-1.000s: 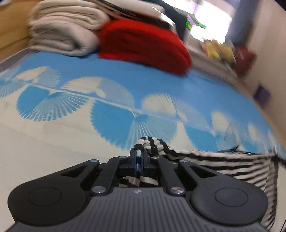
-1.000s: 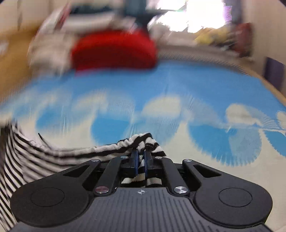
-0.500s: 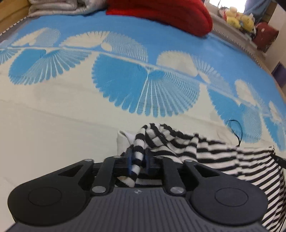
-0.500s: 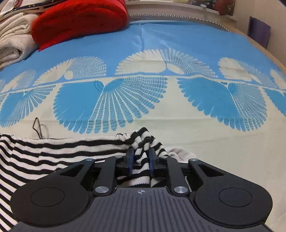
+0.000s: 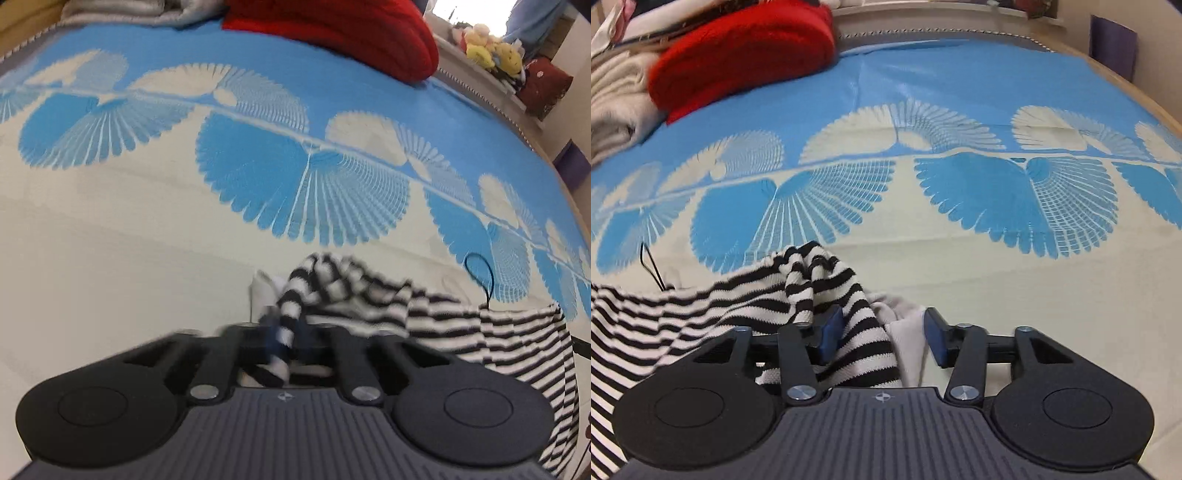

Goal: Fold small clothes
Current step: 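Open both grippers and release the folded striped bundle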

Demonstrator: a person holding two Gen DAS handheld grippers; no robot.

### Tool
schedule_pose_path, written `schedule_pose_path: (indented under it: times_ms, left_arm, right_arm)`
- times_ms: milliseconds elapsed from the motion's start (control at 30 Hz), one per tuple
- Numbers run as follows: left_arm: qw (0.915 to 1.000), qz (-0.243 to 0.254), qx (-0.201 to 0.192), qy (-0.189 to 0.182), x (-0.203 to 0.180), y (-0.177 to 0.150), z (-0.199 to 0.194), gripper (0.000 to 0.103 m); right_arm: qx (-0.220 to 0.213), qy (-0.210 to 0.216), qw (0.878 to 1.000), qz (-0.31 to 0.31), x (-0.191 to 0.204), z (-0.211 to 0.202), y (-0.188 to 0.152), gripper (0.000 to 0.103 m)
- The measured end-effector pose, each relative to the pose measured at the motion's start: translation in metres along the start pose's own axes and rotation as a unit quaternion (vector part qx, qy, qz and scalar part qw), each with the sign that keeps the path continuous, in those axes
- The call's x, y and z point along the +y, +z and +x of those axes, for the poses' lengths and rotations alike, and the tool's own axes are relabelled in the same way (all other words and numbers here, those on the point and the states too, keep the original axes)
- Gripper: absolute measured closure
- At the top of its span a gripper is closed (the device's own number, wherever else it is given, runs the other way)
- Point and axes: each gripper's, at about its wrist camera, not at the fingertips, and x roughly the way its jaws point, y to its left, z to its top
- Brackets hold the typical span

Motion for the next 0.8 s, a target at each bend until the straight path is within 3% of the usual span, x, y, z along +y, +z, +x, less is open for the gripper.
schedule_pose_path:
  times_ms: [33, 67, 133, 200, 267, 300, 333, 400, 433, 500, 633, 800]
  left_arm:
    - [0.9990, 0.001, -0.039, 0.022, -0.003, 0.003, -0.009, 0.100]
    - [0.9965, 0.004, -0.077, 0.032, -0.005, 0.004, -0.019, 0.100]
    - [0.9920, 0.013, -0.123, 0.025, -0.012, 0.006, -0.032, 0.100]
    - [0.9954, 0.023, -0.085, 0.038, -0.014, 0.005, -0.019, 0.096]
    - [0.9995, 0.005, 0.004, 0.032, -0.007, 0.000, 0.004, 0.093]
    - [0.9992, 0.000, 0.020, 0.033, -0.005, -0.002, 0.006, 0.089]
    - [0.9994, 0.002, 0.014, 0.032, -0.003, -0.003, 0.001, 0.085]
    - [0.9996, -0.003, -0.011, 0.024, 0.003, -0.003, -0.020, 0.070]
    - [0.9997, -0.014, -0.017, 0.009, 0.008, -0.003, -0.030, 0.069]
    - [0.9990, -0.033, -0.008, -0.031, 0.020, -0.005, -0.049, 0.069]
    - [0.9987, -0.029, 0.024, -0.033, 0.037, -0.020, -0.085, 0.069]
    - [0.9959, -0.041, 0.063, -0.051, 0.062, -0.068, -0.103, 0.069]
  right_arm:
    - [-0.002, 0.012, 1.000, 0.001, 0.002, 0.000, 0.001, 0.102]
    - [-0.015, 0.019, 1.000, 0.006, 0.004, -0.004, 0.003, 0.103]
    - [-0.088, 0.008, 0.996, 0.023, 0.007, -0.022, 0.010, 0.103]
    - [-0.130, -0.007, 0.990, 0.050, 0.004, -0.033, 0.015, 0.103]
    - [-0.082, -0.030, 0.995, 0.056, 0.001, -0.017, 0.012, 0.102]
    - [-0.046, -0.031, 0.997, 0.059, 0.000, -0.006, 0.009, 0.101]
    - [-0.007, -0.032, 0.998, 0.061, -0.001, 0.004, 0.004, 0.100]
    - [0.002, -0.038, 0.998, 0.057, 0.001, 0.000, 0.000, 0.092]
    - [-0.008, -0.039, 0.998, 0.054, 0.003, -0.009, 0.001, 0.089]
    - [-0.039, -0.018, 0.998, 0.053, 0.003, -0.038, 0.001, 0.072]
    - [-0.047, 0.031, 0.997, 0.055, -0.003, -0.097, -0.007, 0.066]
    - [-0.010, 0.067, 0.995, 0.073, -0.016, -0.131, -0.046, 0.059]
